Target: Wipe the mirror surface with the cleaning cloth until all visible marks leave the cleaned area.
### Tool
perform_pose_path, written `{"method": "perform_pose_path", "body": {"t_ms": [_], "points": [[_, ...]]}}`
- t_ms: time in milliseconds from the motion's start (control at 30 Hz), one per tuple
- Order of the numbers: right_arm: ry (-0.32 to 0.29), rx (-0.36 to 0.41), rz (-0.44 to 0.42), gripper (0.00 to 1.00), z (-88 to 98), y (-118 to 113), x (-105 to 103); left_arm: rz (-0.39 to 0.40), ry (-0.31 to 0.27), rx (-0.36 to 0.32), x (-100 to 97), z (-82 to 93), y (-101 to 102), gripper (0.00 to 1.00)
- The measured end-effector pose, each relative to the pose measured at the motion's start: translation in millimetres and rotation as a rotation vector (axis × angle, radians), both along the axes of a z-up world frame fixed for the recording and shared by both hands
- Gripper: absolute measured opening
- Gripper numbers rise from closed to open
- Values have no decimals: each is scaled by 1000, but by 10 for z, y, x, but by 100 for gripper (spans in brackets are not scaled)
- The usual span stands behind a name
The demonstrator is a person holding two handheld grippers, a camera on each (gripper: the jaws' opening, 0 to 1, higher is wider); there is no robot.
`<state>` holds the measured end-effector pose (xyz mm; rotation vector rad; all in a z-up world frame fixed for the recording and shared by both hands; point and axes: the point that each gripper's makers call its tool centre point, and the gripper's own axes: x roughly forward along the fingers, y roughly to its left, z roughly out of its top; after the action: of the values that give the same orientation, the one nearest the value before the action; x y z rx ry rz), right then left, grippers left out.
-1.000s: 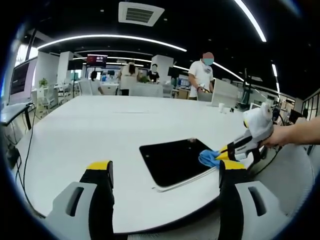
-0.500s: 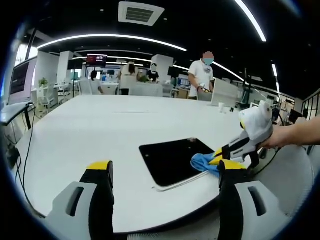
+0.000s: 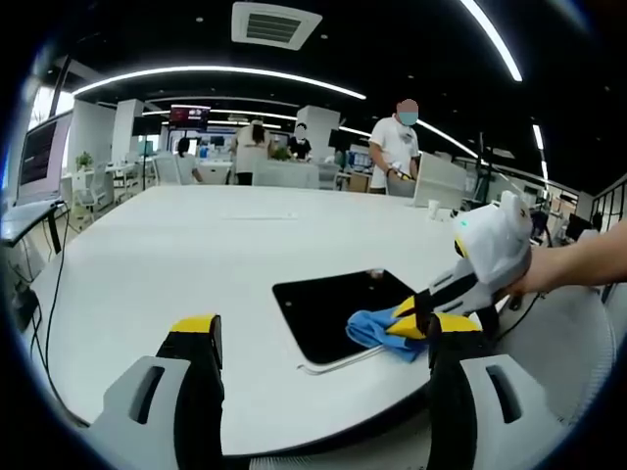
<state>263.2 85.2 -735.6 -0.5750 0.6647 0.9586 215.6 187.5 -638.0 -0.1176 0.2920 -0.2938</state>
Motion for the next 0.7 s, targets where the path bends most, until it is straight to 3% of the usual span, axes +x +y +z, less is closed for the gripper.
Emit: {"method": "perform_pose_path", "body": {"t_ms": [533,700], "points": [[29,57,73,0,0,522,-120,5,-3,-2,0,4,5,85],[69,124,66,0,3,673,-143,3,-3,-3,-1,3,4,85]]}}
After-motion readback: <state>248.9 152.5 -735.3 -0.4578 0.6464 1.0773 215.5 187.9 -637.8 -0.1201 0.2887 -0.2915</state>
